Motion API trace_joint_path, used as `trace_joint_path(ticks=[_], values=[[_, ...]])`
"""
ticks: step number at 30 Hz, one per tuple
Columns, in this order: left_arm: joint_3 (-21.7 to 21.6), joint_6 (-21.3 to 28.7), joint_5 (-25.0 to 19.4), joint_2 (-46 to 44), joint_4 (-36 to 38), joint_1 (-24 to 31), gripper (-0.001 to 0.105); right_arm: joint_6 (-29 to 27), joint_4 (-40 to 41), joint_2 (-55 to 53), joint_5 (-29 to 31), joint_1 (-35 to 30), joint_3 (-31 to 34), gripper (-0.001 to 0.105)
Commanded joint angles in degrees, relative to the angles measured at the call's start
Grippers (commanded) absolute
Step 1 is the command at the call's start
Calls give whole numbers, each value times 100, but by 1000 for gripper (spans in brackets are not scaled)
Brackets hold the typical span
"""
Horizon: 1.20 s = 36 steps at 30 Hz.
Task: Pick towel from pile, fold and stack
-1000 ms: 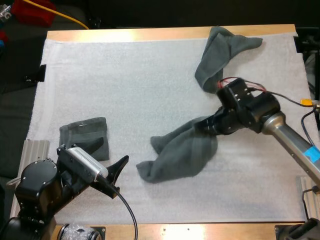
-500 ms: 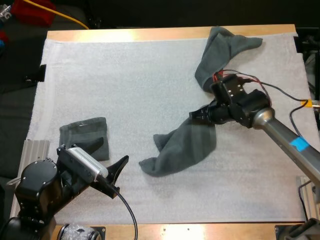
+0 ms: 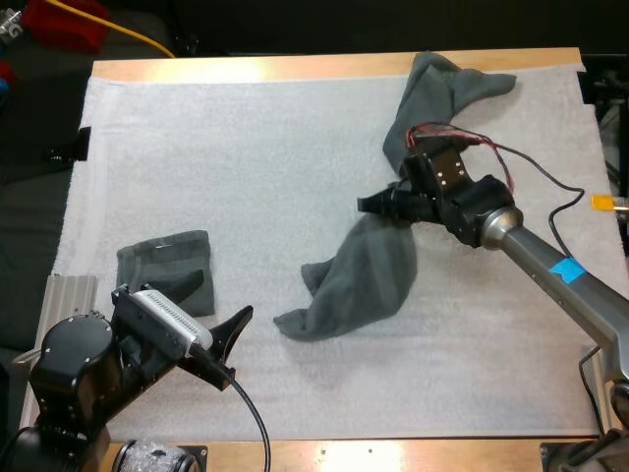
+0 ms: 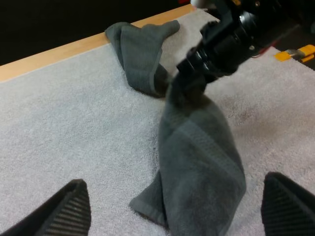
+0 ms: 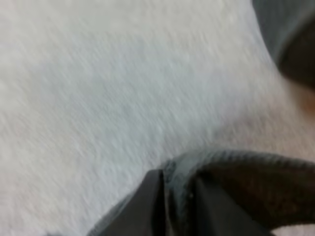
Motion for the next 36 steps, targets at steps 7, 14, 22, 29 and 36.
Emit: trace_joint_path(ticks=[7, 14, 22, 29, 36], values=[[-39, -56, 30, 3, -12, -31, 69, 8, -449, -76, -44, -12, -170, 53], [-39, -56, 30, 3, -12, -31, 69, -38, -96, -475, -408, -12, -194, 78], [-39, -56, 30, 3, -12, -31, 69, -345, 710, -1136, -411, -12, -194, 78], [-39, -56, 30, 3, -12, -31, 69, -420, 1579, -1472, -651, 8, -194, 78], [-39, -56, 30, 3, -12, -31, 69, -553, 2227, -1645, -777, 357, -166, 78]])
